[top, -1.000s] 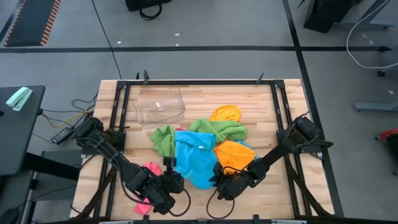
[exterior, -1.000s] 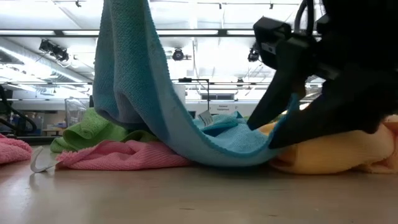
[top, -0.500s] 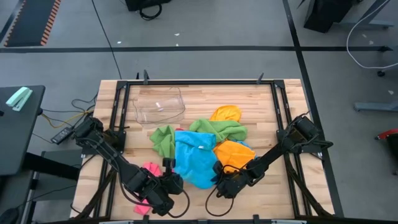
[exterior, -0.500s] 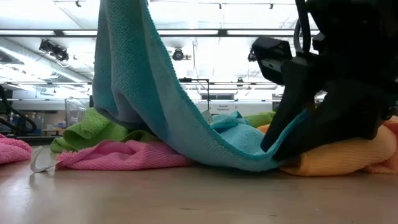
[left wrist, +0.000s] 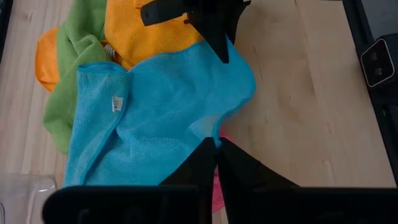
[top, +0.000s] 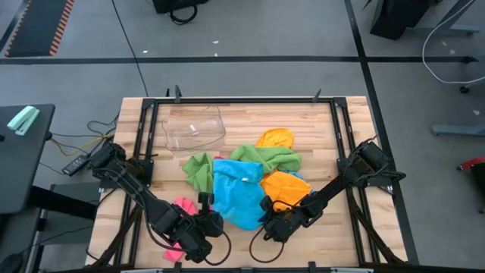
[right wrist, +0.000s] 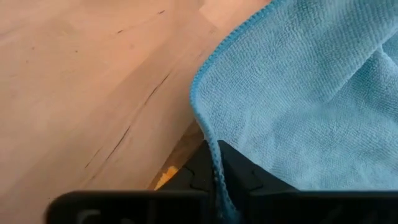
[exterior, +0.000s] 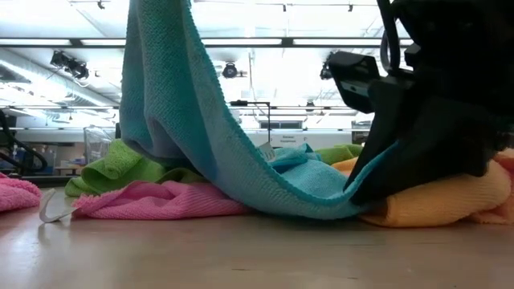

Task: Fold microfiber towels
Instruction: Fold the left blue microfiber towel

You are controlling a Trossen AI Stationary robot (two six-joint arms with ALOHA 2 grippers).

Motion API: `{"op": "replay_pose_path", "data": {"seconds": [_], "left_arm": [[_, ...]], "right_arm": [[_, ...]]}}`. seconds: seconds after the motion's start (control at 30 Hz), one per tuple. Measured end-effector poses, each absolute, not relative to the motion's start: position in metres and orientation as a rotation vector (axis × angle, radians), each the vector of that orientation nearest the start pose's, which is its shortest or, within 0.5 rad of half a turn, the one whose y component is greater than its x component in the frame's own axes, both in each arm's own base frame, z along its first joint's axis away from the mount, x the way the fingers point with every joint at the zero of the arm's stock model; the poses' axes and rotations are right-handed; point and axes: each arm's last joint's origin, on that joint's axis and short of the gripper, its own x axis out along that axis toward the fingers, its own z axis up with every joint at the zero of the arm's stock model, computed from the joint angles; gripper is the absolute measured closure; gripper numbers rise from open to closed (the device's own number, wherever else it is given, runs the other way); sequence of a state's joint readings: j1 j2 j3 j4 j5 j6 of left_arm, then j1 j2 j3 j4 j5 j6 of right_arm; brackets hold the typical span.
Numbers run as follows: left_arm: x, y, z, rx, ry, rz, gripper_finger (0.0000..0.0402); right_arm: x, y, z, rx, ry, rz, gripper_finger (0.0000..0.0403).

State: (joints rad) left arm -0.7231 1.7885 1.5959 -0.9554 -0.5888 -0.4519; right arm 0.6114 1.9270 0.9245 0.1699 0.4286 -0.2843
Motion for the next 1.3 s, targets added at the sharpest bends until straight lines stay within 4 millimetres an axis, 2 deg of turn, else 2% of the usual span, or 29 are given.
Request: {"op": "replay_pose_path", "data": {"seconds": [0.23,0.5,0.7,0.87,0.97,1.13,1.3], "left_arm": [[0.286,-0.231,0.290,0.283,0.897,0.085,0.0394],[0.286,-0.231,0.290,0.275,0.896,0.089,0.0374],[0.288,-0.238,0.281,0.277,0.895,0.082,0.0393],[0.292,-0.252,0.258,0.319,0.933,0.070,0.0387],[0.291,-0.257,0.253,0.329,0.935,0.060,0.0379],[0.294,-0.264,0.256,0.314,0.878,0.025,0.0393],[0.289,-0.261,0.273,0.276,0.830,0.011,0.0387]], "right_arm": [[0.300,0.196,0.107,-0.682,0.701,0.279,0.0399],[0.300,0.196,0.107,-0.650,0.702,0.283,0.0401],[0.296,0.201,0.109,-0.604,0.702,0.305,0.0402],[0.288,0.210,0.132,-0.584,0.648,0.335,0.0402],[0.282,0.210,0.142,-0.570,0.649,0.337,0.0402],[0.275,0.205,0.158,-0.495,0.679,0.325,0.0402],[0.264,0.197,0.191,-0.390,0.649,0.306,0.0402]]}}
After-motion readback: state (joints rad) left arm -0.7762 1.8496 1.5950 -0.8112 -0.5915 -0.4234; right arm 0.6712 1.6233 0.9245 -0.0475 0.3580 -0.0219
